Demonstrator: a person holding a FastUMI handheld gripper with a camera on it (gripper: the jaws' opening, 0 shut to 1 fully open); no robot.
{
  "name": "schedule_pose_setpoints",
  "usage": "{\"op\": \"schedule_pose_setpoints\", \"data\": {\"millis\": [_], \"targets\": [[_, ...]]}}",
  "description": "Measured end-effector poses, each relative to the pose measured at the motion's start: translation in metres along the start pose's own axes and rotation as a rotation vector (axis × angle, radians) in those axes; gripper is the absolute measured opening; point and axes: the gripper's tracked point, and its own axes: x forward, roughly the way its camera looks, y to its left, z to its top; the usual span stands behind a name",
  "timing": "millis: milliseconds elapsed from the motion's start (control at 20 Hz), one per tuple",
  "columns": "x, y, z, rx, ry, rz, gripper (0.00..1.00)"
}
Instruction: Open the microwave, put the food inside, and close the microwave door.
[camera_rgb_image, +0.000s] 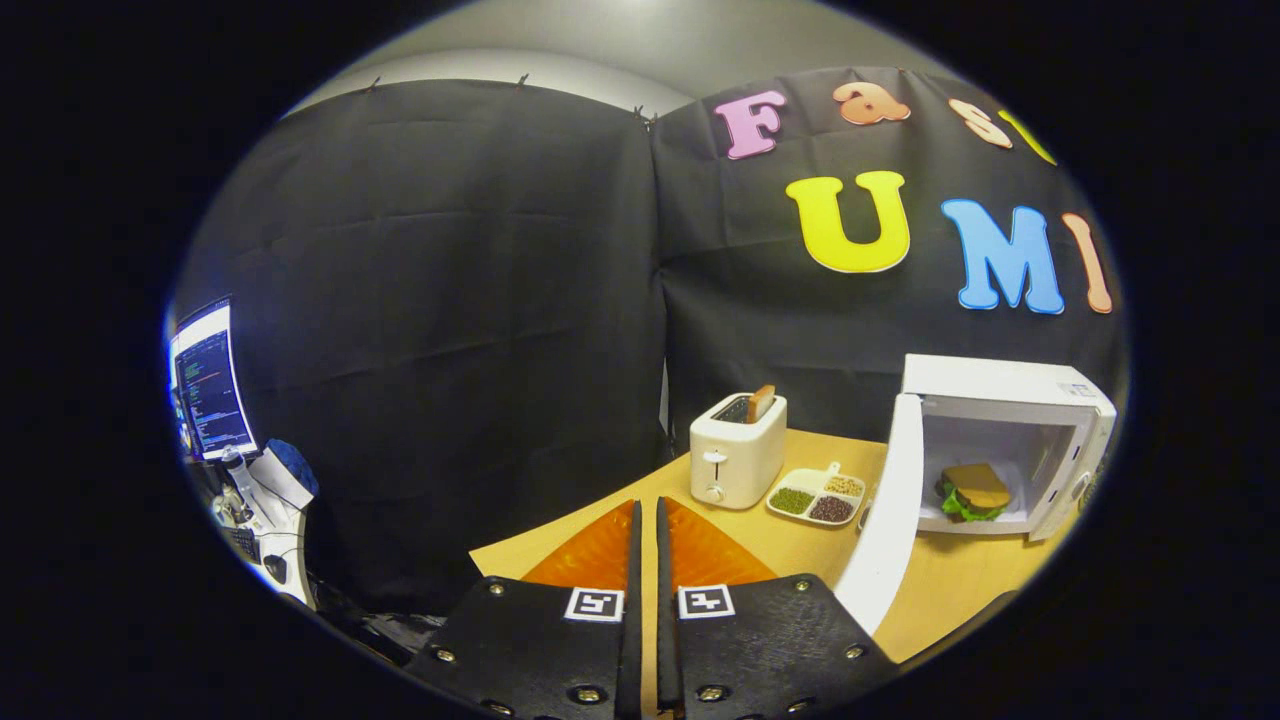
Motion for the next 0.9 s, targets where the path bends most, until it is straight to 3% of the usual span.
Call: {"op": "schedule_pose_setpoints", "data": {"millis": [500, 900], "targets": [[0.005, -0.012, -0.076, 0.032, 0.153, -0.050, 0.06], [-0.005, -0.031, -0.096, 0.032, 0.203, -0.089, 0.00]]}}
